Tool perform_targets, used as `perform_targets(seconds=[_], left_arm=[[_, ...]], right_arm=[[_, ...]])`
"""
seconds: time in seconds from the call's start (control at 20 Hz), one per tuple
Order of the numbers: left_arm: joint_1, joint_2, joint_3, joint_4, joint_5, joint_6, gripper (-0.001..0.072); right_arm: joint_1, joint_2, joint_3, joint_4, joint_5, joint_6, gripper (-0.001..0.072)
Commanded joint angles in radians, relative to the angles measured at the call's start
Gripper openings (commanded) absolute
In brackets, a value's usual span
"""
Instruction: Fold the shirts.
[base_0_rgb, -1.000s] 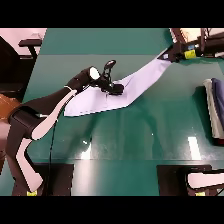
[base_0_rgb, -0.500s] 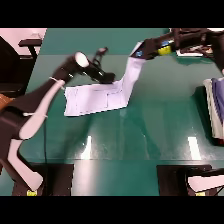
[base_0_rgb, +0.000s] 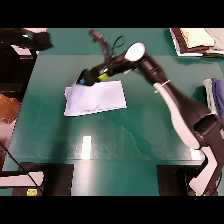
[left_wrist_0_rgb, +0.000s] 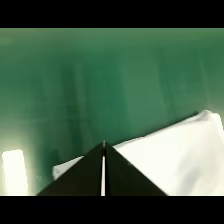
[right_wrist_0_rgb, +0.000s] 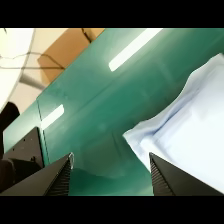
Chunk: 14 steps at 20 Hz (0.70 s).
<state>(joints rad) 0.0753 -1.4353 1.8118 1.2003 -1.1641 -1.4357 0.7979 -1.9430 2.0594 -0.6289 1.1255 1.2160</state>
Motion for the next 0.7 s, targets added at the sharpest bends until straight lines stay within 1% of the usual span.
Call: perform_targets(seconds=[0.0, 0.2, 0.25, 0.35, 0.45, 0.5, 0.65], left_arm=[[0.085, 0.058, 0.002, 0.016, -0.054, 0.003, 0.0029], [0.082, 0.058, 0.002, 0.004, -0.076, 0.003, 0.0029], [0.082, 0.058, 0.002, 0.002, -0.079, 0.003, 0.0029], [0.082, 0.058, 0.002, 0.0, -0.085, 0.004, 0.0029], [0.082, 0.058, 0.002, 0.0, -0.085, 0.004, 0.0029], [0.082, 0.058, 0.002, 0.0, -0.085, 0.004, 0.0029], [0.082, 0.058, 0.002, -0.007, -0.081, 0.004, 0.0029]], right_arm=[[0.032, -0.04, -0.052, -0.001, 0.002, -0.043, 0.0561], [-0.124, -0.038, -0.129, -0.002, 0.221, -0.015, 0.0548], [-0.171, -0.033, -0.169, -0.002, 0.259, -0.003, 0.0505], [-0.268, -0.006, -0.278, -0.002, 0.294, 0.007, 0.0505], [-0.365, 0.051, -0.398, -0.003, 0.278, 0.007, 0.0503], [-0.412, 0.087, -0.46, -0.004, 0.245, 0.007, 0.0503], [-0.51, 0.172, -0.626, -0.002, 0.072, 0.028, 0.0503]])
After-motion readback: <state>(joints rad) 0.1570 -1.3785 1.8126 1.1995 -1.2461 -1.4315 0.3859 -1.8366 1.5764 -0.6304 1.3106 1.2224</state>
